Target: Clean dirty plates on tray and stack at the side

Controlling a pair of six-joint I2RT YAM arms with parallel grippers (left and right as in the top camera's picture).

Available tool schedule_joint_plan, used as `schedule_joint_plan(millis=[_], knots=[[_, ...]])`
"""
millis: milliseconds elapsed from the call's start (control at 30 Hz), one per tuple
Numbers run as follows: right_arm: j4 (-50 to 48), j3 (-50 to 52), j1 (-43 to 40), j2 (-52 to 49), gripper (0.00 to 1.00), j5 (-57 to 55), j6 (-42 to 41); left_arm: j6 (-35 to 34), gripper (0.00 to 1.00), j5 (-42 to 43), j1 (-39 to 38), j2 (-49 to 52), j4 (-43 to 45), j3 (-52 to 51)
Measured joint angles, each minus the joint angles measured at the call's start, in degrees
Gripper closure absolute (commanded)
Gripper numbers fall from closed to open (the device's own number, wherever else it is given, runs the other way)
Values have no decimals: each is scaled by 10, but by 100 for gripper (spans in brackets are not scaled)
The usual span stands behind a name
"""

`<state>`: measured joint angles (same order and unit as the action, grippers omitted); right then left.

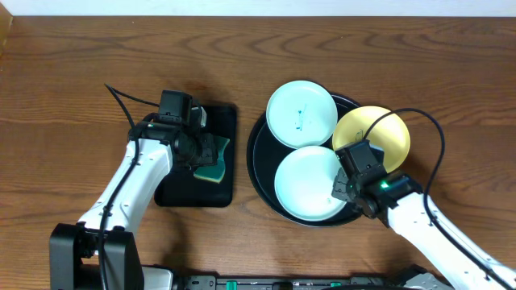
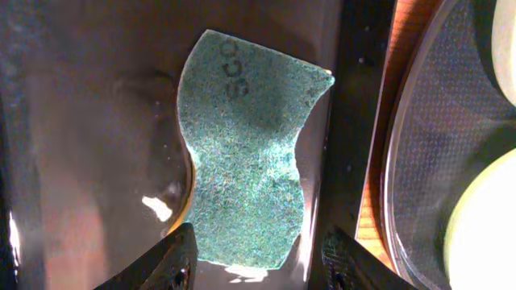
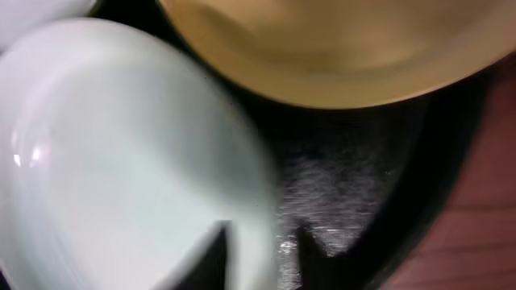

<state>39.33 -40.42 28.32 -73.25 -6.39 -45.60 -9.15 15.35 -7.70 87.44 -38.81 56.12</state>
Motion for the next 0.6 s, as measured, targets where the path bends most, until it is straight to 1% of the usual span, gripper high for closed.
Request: schedule_joint_plan(millis=[33, 67, 133, 233, 300, 333, 433, 600], knots=[[-2, 0, 0, -7, 46, 12, -5, 0, 48, 0, 0, 0, 0, 0], [-2, 0, 0, -13, 44, 21, -6, 0, 48, 0, 0, 0, 0, 0], [-9, 0, 0, -21, 34, 24, 7, 0, 48, 0, 0, 0, 0, 0], [-43, 0, 0, -22, 37, -12, 75, 0, 48, 0, 0, 0, 0, 0], [-67, 0, 0, -23, 43, -31, 119, 0, 48, 0, 0, 0, 0, 0], [-78, 0, 0, -22, 44, -36, 140, 0, 48, 0, 0, 0, 0, 0], [-92, 0, 0, -25, 45, -26, 191, 0, 48, 0, 0, 0, 0, 0], [-96, 0, 0, -60, 45, -11, 223, 0, 48, 0, 0, 0, 0, 0]])
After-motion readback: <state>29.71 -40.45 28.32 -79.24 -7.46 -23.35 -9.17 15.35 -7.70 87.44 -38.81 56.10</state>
